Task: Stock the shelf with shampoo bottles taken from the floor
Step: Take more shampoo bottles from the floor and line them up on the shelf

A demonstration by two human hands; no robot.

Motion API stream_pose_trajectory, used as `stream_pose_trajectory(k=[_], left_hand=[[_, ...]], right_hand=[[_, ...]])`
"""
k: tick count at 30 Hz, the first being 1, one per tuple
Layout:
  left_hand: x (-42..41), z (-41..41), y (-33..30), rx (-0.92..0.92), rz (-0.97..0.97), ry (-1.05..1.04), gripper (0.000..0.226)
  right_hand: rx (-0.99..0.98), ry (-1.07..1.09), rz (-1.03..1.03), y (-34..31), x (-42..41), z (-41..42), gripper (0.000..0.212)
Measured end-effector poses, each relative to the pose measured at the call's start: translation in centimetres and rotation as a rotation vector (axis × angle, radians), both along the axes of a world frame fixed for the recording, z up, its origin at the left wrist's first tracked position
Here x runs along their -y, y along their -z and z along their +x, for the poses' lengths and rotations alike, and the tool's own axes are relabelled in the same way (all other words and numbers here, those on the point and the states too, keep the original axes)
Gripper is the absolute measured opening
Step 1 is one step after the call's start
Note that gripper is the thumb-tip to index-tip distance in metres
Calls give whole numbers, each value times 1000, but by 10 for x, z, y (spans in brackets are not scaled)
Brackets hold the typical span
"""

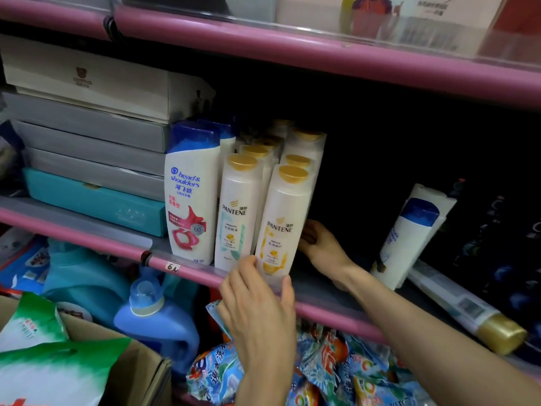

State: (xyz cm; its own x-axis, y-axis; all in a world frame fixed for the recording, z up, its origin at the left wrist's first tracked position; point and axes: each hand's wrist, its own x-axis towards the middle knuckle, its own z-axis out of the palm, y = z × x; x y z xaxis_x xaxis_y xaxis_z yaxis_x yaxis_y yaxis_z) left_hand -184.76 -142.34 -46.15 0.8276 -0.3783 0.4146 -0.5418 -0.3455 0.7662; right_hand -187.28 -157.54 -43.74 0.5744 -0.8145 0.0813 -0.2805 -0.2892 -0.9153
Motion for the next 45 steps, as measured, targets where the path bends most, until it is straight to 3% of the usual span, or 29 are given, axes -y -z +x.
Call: stream_pose_trajectory(k=[4, 9, 15, 20, 23, 28, 31, 36, 45], left_hand=[[-21, -5, -4, -35, -107, 119, 46], [-53, -4, 0, -143, -124, 239, 28], [-98, 11, 47, -26, 70, 334, 13], [-150, 26, 127, -57, 461, 344, 17], [-176, 31, 174, -193, 693, 302, 22], [-198, 25, 238, -458, 942, 204, 36], [-200, 19, 268, -462, 1056, 156, 41], [-189, 27, 295, -451, 1140, 62, 53], [-187, 30, 305, -374, 1109, 35, 47]], right_hand=[[-80, 132, -45, -4, -23, -17, 50], [66, 199, -157, -13, -80, -47, 31], [199, 102, -151, 30, -162, -61, 29], [-25, -10, -3, 122, -207, -50, 24], [-242, -124, 55, 177, -224, -43, 20], [-575, -390, 2, 235, -230, -24, 46], [-659, -521, -20, 260, -231, -5, 58], [-680, -748, -84, 302, -238, 24, 60], [-762, -764, -243, 335, -243, 36, 47]])
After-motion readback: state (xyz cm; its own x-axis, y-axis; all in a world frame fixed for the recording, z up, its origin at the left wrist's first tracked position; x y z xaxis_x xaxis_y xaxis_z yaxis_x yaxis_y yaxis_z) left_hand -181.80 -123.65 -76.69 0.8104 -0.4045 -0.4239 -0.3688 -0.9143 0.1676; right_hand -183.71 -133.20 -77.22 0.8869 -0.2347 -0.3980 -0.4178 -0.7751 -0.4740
